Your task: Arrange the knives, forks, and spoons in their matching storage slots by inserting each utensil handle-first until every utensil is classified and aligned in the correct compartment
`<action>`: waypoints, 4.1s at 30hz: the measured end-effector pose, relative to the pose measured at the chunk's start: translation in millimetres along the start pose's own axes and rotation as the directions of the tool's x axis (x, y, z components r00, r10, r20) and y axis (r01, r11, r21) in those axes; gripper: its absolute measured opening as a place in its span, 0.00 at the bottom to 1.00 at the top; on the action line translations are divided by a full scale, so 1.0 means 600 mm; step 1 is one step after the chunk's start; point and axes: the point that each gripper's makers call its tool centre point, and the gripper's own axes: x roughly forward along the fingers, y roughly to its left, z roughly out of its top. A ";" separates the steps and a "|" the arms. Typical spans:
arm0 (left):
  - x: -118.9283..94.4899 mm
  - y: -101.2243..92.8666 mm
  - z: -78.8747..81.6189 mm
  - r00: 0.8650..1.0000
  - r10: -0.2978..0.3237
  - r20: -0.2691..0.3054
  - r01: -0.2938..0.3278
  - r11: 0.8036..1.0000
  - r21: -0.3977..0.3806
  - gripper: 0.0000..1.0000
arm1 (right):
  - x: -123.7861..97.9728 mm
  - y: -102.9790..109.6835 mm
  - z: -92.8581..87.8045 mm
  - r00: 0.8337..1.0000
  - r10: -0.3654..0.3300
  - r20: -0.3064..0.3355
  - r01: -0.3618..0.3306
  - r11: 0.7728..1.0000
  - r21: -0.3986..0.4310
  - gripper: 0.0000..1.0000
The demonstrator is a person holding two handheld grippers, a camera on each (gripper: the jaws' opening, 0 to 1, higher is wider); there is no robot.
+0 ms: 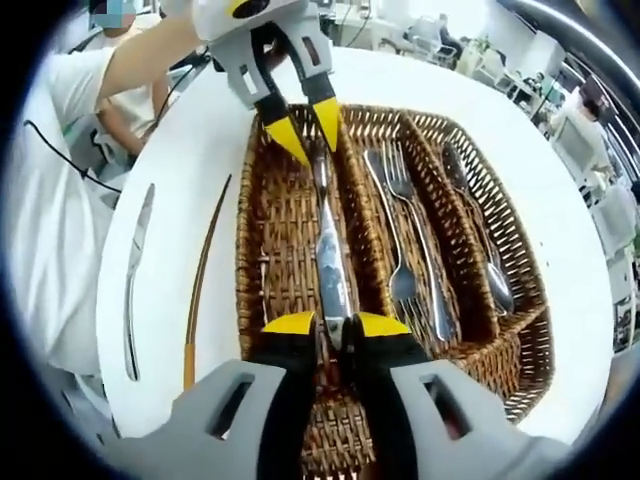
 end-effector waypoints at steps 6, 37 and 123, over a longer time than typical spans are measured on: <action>-0.022 0.002 0.006 0.998 0.045 0.043 -0.043 0.998 -0.038 0.10 | -0.014 0.004 0.008 0.999 -0.013 0.036 0.012 1.000 0.023 0.16; -0.103 -0.046 0.020 0.943 0.235 0.237 -0.173 0.952 -0.253 0.17 | -0.068 0.054 0.022 0.984 -0.072 0.163 0.061 0.996 0.070 0.21; -0.106 -0.306 -0.021 0.898 0.172 0.405 0.042 0.883 -0.468 0.25 | -0.022 0.334 0.002 0.959 0.242 0.150 -0.232 0.969 -0.082 0.16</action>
